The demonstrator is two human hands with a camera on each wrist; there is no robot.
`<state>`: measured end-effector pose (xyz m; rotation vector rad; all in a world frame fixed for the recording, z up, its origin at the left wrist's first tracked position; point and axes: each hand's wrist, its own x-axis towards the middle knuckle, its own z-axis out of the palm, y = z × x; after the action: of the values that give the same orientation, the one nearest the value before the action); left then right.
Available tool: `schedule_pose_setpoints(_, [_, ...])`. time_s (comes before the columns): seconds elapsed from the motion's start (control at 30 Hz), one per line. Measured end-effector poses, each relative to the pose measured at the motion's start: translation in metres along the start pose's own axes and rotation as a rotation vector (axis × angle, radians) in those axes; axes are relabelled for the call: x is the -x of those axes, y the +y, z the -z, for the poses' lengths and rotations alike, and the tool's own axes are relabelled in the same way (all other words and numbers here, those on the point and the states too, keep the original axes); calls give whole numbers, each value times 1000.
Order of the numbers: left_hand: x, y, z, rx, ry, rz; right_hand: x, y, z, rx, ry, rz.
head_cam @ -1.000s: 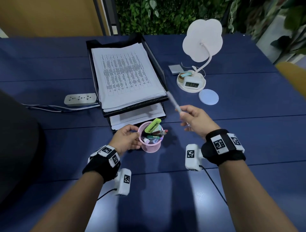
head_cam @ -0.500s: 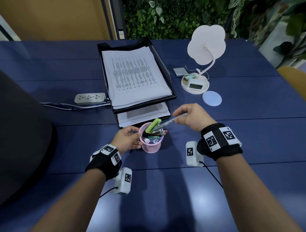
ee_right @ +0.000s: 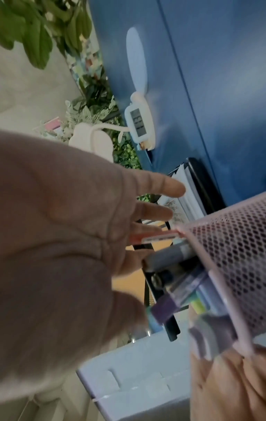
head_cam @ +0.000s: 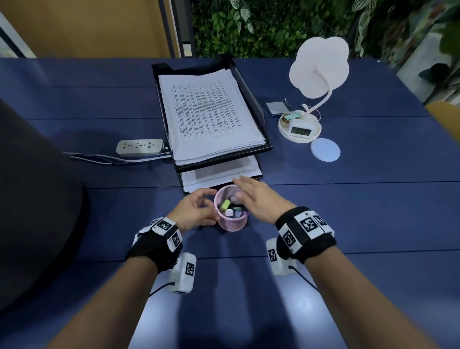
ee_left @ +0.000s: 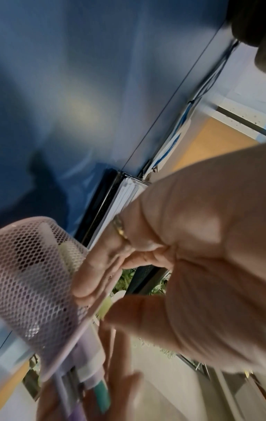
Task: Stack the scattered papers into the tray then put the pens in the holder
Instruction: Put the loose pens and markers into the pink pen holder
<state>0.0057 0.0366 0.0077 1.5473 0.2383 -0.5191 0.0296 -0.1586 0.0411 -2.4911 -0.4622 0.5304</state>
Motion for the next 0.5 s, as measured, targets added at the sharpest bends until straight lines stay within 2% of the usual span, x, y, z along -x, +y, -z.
schedule_pose_setpoints(0.07, [1,1,1,-92,-53,-31,2,8,-4,-155,-67,-55])
schedule_pose_setpoints(0.17, [-2,2,0,-220,-59,-86,2,17,-8,-169,-138,-109])
schedule_pose_setpoints(0.4, [-11,2,-4,-247,-4,-134,-2,27,-15,-328,102,-192])
schedule_pose_setpoints(0.5, [-11,-1,-8,-159,-21,-122,1,30,-20,-441,183,-234])
